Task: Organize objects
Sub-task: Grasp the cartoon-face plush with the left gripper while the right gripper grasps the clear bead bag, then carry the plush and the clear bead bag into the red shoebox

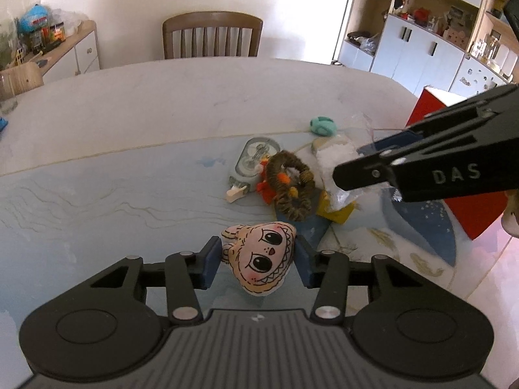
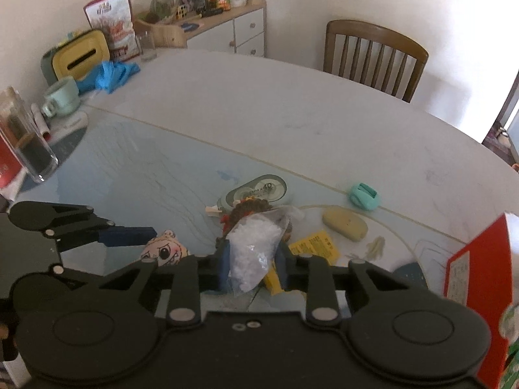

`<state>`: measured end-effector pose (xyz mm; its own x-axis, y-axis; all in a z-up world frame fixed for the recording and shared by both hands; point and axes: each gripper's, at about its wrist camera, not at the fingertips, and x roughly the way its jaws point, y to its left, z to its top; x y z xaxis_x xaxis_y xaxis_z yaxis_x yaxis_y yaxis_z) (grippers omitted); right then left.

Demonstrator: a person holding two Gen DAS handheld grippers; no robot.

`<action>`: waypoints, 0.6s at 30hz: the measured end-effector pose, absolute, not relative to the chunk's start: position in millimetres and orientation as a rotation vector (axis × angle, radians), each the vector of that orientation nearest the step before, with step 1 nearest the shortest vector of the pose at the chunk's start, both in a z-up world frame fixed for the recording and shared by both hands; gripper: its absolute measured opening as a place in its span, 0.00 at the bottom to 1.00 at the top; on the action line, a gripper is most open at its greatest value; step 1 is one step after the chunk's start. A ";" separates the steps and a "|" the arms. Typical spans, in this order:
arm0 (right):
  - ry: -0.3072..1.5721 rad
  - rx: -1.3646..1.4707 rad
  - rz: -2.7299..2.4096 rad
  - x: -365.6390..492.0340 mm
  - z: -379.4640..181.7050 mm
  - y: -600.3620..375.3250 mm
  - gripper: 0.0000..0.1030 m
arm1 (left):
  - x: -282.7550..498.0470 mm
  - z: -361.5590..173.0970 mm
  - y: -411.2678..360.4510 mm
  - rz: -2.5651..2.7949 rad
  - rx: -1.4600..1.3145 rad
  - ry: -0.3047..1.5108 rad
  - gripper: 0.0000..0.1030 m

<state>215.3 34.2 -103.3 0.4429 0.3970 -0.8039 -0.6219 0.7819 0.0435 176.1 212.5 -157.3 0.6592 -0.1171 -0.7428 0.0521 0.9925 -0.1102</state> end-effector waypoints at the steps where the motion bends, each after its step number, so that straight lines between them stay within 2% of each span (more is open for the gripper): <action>1: 0.909 -0.267 0.641 213.4 -101.0 31.0 0.26 | 175.5 -154.0 211.4 -0.097 -0.079 0.842 0.45; 18: 0.841 -0.095 0.596 178.3 -53.0 -46.8 0.26 | 156.3 -91.0 160.9 -0.175 -0.031 0.781 0.46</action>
